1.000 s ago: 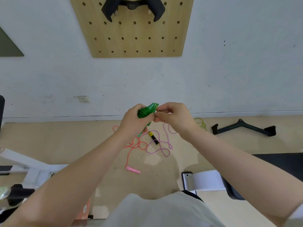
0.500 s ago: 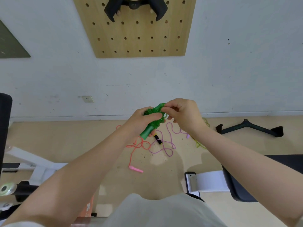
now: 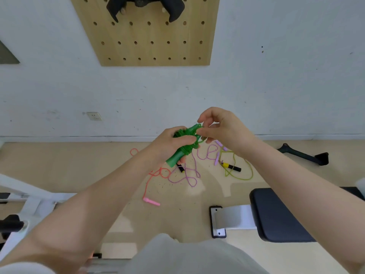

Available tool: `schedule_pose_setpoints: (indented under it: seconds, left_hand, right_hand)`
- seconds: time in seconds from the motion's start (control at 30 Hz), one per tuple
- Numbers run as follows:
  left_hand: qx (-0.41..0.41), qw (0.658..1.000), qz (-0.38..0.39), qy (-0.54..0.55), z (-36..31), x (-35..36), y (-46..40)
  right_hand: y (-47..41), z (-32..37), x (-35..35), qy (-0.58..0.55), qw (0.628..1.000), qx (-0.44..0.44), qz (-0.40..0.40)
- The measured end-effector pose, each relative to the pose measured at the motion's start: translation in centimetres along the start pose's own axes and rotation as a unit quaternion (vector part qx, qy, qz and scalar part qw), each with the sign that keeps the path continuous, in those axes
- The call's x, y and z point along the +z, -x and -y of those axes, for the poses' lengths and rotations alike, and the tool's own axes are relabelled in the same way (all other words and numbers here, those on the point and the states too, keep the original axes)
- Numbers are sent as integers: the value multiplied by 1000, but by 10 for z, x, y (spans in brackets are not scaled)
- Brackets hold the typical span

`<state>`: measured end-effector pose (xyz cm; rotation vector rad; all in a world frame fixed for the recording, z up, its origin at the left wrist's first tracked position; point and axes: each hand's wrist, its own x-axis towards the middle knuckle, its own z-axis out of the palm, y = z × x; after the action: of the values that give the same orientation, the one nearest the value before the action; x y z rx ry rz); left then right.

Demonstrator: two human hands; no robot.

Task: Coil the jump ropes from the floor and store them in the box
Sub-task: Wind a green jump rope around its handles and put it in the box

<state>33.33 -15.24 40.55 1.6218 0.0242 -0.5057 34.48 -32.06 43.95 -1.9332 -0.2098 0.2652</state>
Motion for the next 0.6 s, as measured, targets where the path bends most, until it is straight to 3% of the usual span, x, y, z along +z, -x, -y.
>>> schedule_pose_setpoints:
  seconds: [0.17, 0.4, 0.6]
  left_hand:
    - [7, 1000, -18, 24, -3, 38, -10]
    - [3, 999, -27, 24, -7, 79, -26]
    - [-19, 992, -4, 122, -9, 107, -32]
  right_hand:
    - [8, -6, -36, -13, 1000, 8, 11]
    - [18, -17, -68, 106, 994, -24, -5]
    - [25, -26, -102, -41, 997, 32, 50]
